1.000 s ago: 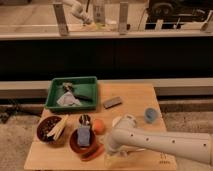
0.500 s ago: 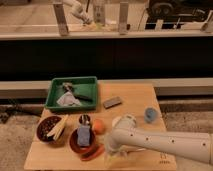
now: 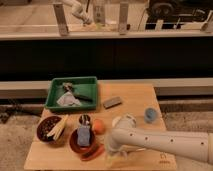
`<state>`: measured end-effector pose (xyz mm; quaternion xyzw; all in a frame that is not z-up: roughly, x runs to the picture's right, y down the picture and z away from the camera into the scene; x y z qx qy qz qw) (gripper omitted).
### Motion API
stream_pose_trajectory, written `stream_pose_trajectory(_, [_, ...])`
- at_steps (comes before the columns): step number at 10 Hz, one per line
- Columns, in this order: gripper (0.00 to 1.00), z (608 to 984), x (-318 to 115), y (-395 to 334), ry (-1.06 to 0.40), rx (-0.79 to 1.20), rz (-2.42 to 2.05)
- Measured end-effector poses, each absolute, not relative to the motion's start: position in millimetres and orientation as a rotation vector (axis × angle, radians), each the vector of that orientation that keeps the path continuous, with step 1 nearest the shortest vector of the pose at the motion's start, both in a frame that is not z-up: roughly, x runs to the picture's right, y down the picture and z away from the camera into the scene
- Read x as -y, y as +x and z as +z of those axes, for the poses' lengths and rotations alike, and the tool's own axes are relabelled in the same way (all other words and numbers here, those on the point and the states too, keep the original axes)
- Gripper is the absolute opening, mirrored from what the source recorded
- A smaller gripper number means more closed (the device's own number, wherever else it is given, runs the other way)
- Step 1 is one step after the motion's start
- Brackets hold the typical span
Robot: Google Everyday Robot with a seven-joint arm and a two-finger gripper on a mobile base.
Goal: Place pepper in tray
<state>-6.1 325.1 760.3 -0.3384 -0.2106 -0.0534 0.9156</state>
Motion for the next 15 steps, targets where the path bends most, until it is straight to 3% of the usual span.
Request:
stream_pose_trajectory(3, [0.54,759.9,-326.8,-5.7,-0.697,0.426,-0.109])
stream_pose_trajectory(9, [0.52,760.4,-328.4,-4.6,-0.689,0.415,-0.099])
stream_pose_trajectory(12, [0.35,760.2,-327.5,-2.9,-0.686,0.414,-0.089])
stream_pose_trajectory(15, [0.24,760.3,-326.6,-2.6,-0.694,0.412,-0.080])
